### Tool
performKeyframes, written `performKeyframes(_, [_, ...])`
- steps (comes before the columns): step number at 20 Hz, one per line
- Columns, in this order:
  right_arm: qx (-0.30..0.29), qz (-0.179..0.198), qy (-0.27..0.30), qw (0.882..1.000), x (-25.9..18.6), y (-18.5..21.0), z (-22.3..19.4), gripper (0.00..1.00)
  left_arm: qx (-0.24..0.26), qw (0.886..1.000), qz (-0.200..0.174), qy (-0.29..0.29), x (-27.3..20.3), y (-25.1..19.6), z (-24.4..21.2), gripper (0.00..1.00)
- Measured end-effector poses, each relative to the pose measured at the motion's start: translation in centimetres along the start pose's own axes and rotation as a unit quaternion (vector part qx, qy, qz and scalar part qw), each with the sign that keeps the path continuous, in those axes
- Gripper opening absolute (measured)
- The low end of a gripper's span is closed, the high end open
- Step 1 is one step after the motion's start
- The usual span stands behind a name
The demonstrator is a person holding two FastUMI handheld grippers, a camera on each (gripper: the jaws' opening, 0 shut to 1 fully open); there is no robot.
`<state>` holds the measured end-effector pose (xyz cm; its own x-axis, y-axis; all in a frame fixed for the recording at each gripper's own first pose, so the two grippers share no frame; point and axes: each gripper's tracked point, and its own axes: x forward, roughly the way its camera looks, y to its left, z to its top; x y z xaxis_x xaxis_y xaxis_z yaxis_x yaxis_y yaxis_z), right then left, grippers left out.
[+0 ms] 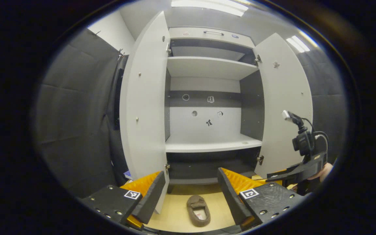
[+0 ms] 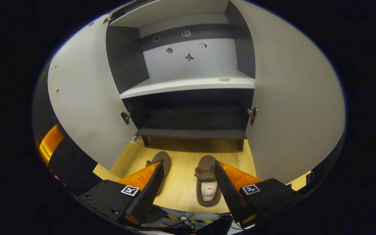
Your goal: Grab one shoe with the right hand and put it into the shoe cabinet, grab the other shoe with the left hand and put it into the shoe cabinet; then close the right door with the right hand and the left door with the left hand.
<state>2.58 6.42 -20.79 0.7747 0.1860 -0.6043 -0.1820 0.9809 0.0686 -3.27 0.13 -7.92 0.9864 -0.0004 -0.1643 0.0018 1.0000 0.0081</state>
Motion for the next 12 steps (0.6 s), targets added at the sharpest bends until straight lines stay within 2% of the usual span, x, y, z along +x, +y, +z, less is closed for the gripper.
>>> performKeyframes(1, [-0.003, 0.003, 0.017, 1.000, 0.8, 0.0, -1.2, 0.98, -0.001, 1.000, 0.002, 0.006, -0.1, 0.0, -0.4, 0.99])
performKeyframes(2, [-0.005, 0.006, 0.034, 0.999, 1.6, 0.0, -2.4, 0.98, -0.001, 1.000, 0.004, 0.011, -0.2, 0.0, -0.9, 0.94])
performKeyframes(4, [-0.009, 0.012, 0.062, 0.998, 2.9, 0.1, -4.5, 0.98, 0.000, 1.000, 0.011, 0.019, -0.5, 0.2, -1.5, 0.99])
performKeyframes(5, [-0.010, 0.014, 0.074, 0.997, 3.6, 0.1, -5.5, 0.98, -0.001, 1.000, 0.013, 0.023, -0.6, 0.3, -1.9, 0.94])
performKeyframes(7, [-0.018, 0.019, 0.092, 0.995, 5.1, 0.3, -7.1, 0.98, -0.011, 0.999, 0.017, 0.034, -0.7, 0.5, -2.9, 0.94])
performKeyframes(8, [-0.023, 0.020, 0.097, 0.995, 5.8, 0.5, -7.9, 0.98, -0.019, 0.999, 0.020, 0.043, -0.8, 0.6, -3.6, 0.97])
performKeyframes(12, [-0.045, 0.015, 0.120, 0.992, 9.1, 0.3, -10.8, 0.98, -0.040, 0.997, 0.042, 0.051, -1.0, 1.0, -4.4, 0.94])
